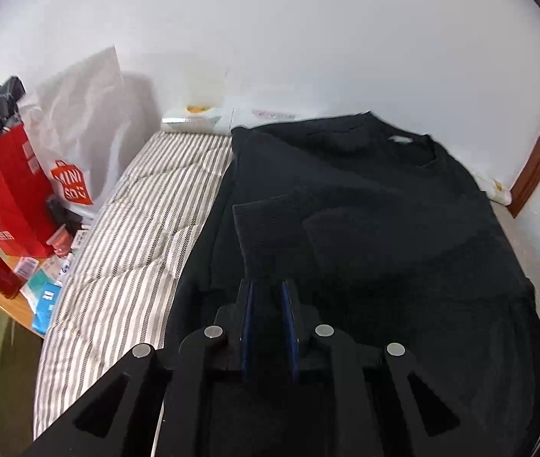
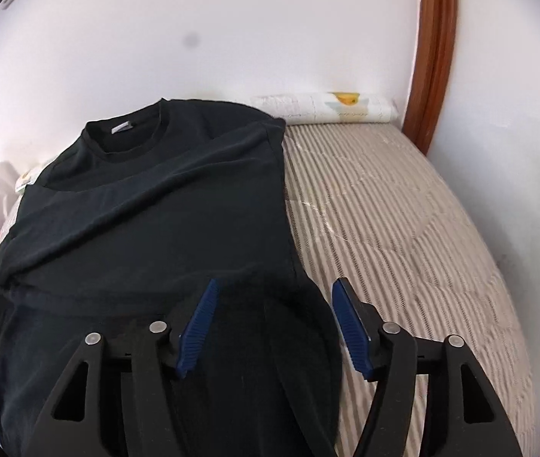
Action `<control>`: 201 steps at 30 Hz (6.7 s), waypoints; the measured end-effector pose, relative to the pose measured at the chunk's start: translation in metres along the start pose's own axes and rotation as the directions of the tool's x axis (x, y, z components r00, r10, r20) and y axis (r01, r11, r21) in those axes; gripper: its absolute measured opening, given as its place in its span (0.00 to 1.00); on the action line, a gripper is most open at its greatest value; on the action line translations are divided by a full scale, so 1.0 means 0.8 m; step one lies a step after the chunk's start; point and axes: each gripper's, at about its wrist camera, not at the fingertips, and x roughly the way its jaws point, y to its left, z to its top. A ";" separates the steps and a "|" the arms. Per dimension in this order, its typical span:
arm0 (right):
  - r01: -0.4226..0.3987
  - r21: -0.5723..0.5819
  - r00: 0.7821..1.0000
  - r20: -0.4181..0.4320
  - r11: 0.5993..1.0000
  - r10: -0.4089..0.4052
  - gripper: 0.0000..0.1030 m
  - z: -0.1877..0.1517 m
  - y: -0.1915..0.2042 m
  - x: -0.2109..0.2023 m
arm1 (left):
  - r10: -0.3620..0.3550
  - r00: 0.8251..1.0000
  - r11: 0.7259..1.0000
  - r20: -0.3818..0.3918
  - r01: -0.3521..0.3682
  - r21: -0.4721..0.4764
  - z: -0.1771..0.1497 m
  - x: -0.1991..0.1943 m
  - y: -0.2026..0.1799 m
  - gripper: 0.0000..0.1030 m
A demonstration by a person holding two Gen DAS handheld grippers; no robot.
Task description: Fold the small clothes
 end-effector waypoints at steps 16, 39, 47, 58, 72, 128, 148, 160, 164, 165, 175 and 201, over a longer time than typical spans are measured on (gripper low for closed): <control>0.076 0.007 0.996 0.052 0.997 -0.076 0.77 -0.096 -0.043 -0.096 | -0.009 1.000 1.000 0.008 0.009 0.008 -0.093 -0.099 0.000 0.23; -0.039 0.008 0.999 -0.012 0.999 0.039 0.38 -0.195 -0.042 -0.058 | 0.029 0.997 1.000 -0.069 -0.028 0.007 -0.205 -0.096 0.042 0.49; -0.081 -0.027 0.997 0.009 0.996 0.081 0.09 -0.192 -0.026 -0.056 | 0.051 0.996 0.999 -0.076 -0.050 0.015 -0.202 -0.093 0.025 0.07; -0.153 0.039 0.985 0.086 0.987 0.149 0.08 -0.199 -0.072 -0.116 | -0.066 0.998 0.998 0.015 0.066 0.003 -0.206 -0.164 0.030 0.06; -0.200 0.078 0.970 0.152 0.977 0.187 0.08 -0.161 -0.089 -0.159 | -0.162 0.974 0.985 0.156 0.168 -0.027 -0.177 -0.211 0.037 0.06; -0.174 0.037 0.984 0.056 0.984 0.172 0.44 0.021 -0.072 0.014 | 0.000 1.000 0.998 0.002 0.000 -0.057 -0.013 -0.009 0.029 0.40; -0.144 0.223 0.986 -0.045 0.964 0.158 0.44 -0.017 -0.102 0.068 | -0.091 0.991 0.974 -0.094 0.069 -0.217 -0.082 0.014 0.092 0.55; -0.195 0.181 0.977 -0.056 0.964 0.208 0.19 -0.008 -0.088 0.095 | -0.099 0.992 0.979 -0.072 0.084 -0.187 -0.067 0.038 0.076 0.32; -0.212 0.182 0.974 -0.040 0.960 0.223 0.09 -0.010 -0.092 0.084 | -0.099 0.995 0.981 -0.032 0.092 -0.171 -0.066 0.023 0.069 0.12; -0.222 0.195 0.972 -0.037 0.955 0.234 0.09 -0.011 -0.095 0.080 | -0.100 0.995 0.982 -0.029 0.093 -0.166 -0.068 0.017 0.068 0.12; -0.232 0.173 0.971 -0.018 0.957 0.238 0.08 -0.040 -0.098 0.021 | -0.118 0.993 0.983 -0.013 0.115 -0.142 -0.110 -0.048 0.069 0.11; -0.092 0.037 0.992 0.095 0.995 0.089 0.41 -0.155 -0.092 -0.145 | -0.115 0.992 0.993 0.060 0.114 0.011 -0.186 -0.158 0.059 0.49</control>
